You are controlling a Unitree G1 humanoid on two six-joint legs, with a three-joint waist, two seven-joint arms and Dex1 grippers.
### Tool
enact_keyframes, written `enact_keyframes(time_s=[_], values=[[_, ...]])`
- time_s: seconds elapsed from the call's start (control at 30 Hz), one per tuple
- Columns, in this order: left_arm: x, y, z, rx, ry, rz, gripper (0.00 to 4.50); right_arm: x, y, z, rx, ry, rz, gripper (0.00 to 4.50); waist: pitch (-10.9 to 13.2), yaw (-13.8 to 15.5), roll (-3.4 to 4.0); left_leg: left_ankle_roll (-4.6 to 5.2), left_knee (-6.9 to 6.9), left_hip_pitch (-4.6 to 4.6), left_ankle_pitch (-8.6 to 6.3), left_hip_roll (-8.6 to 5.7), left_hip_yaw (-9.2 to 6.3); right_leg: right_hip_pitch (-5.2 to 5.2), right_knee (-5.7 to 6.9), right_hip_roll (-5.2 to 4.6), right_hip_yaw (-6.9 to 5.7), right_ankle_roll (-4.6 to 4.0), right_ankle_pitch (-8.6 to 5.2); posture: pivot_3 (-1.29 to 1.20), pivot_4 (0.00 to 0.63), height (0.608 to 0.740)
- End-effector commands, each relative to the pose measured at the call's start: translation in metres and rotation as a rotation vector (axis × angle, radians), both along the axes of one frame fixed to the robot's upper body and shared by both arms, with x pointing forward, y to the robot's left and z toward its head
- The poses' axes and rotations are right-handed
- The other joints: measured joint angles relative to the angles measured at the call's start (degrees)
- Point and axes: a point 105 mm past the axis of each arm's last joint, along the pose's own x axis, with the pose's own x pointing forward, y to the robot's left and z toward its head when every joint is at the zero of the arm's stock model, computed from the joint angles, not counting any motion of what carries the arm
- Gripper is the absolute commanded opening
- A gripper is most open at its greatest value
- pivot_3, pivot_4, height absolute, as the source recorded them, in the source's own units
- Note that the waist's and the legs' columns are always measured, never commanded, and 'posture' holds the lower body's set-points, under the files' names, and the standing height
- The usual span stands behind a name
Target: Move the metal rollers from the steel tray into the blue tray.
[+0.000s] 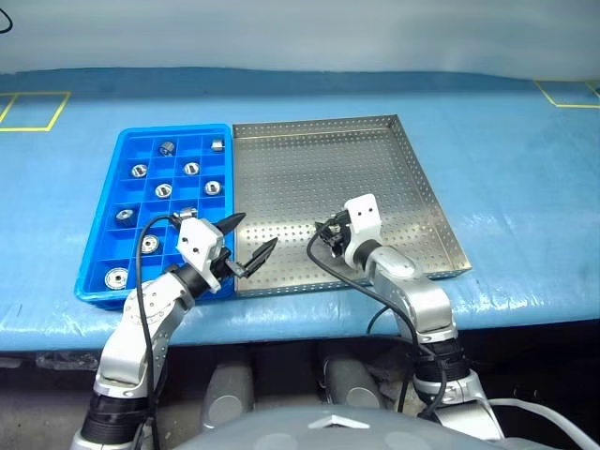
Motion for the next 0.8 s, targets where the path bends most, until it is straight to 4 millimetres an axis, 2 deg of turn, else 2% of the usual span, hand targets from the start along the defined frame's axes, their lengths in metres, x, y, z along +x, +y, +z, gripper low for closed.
enact_keyframes(time_s=[0.03, 0.23, 0.37, 0.53, 0.6, 0.67, 0.8], values=[[0.0, -0.002, 0.009, -0.014, -0.032, -0.002, 4.29, 0.003, 0.001, 0.012, 0.008, -0.05, 0.005, 1.79, 0.0, 0.11, 0.0, 0.0, 0.0, 0.01, 0.0, 0.0, 0.0, 0.0, 0.0, 0.0, 0.0, 0.0, 0.0, 0.06, 0.15, 0.74], [0.0, -0.001, 0.01, -0.017, -0.034, 0.005, 4.29, 0.001, 0.0, 0.017, 0.004, -0.067, 0.007, 1.78, 0.0, 0.52, 0.0, 0.0, 0.0, 0.0, 0.0, 0.0, 0.0, 0.0, 0.0, 0.0, 0.0, 0.01, 0.0, 0.06, 0.15, 0.74], [0.001, 0.006, 0.015, -0.021, -0.061, 0.038, 4.29, 0.002, 0.01, 0.043, 0.021, -0.154, 0.033, 1.78, 0.01, 0.77, 0.01, 0.0, 0.0, -0.01, 0.0, 0.0, 0.0, -0.02, 0.01, 0.0, 0.0, 0.0, 0.0, 0.08, 0.15, 0.74], [-0.003, 0.028, 0.023, -0.015, -0.094, 0.124, 4.29, 0.001, 0.05, 0.088, 0.077, -0.284, 0.161, 1.78, 0.01, 0.84, 0.01, 0.0, 0.0, 0.01, 0.0, 0.02, -0.01, -0.03, 0.06, 0.03, 0.0, 0.01, 0.01, 0.13, 0.15, 0.74], [-0.009, 0.042, 0.028, -0.004, -0.117, 0.192, 4.29, -0.003, 0.075, 0.102, 0.102, -0.322, 0.252, 1.78, 0.01, 1.04, 0.01, 0.0, -0.03, 0.02, 0.0, 0.04, -0.02, -0.05, 0.08, 0.04, -0.01, 0.0, 0.0, 0.19, 0.15, 0.74], [-0.014, 0.05, 0.032, 0.001, -0.132, 0.234, 4.29, -0.006, 0.09, 0.109, 0.117, -0.336, 0.309, 1.78, 0.01, 1.74, 0.0, 0.0, -0.1, 0.01, 0.0, 0.04, -0.05, -0.05, 0.06, 0.03, -0.05, -0.01, 0.0, 0.22, 0.15, 0.74], [-0.028, 0.066, 0.037, 0.025, -0.145, 0.307, 4.29, -0.014, 0.118, 0.109, 0.116, -0.336, 0.428, 1.78, 0.0, 4.16, -0.01, 0.0, -0.16, -0.03, -0.01, 0.02, -0.14, -0.05, -0.01, -0.01, -0.14, -0.08, -0.03, 0.31, 0.15, 0.74]])
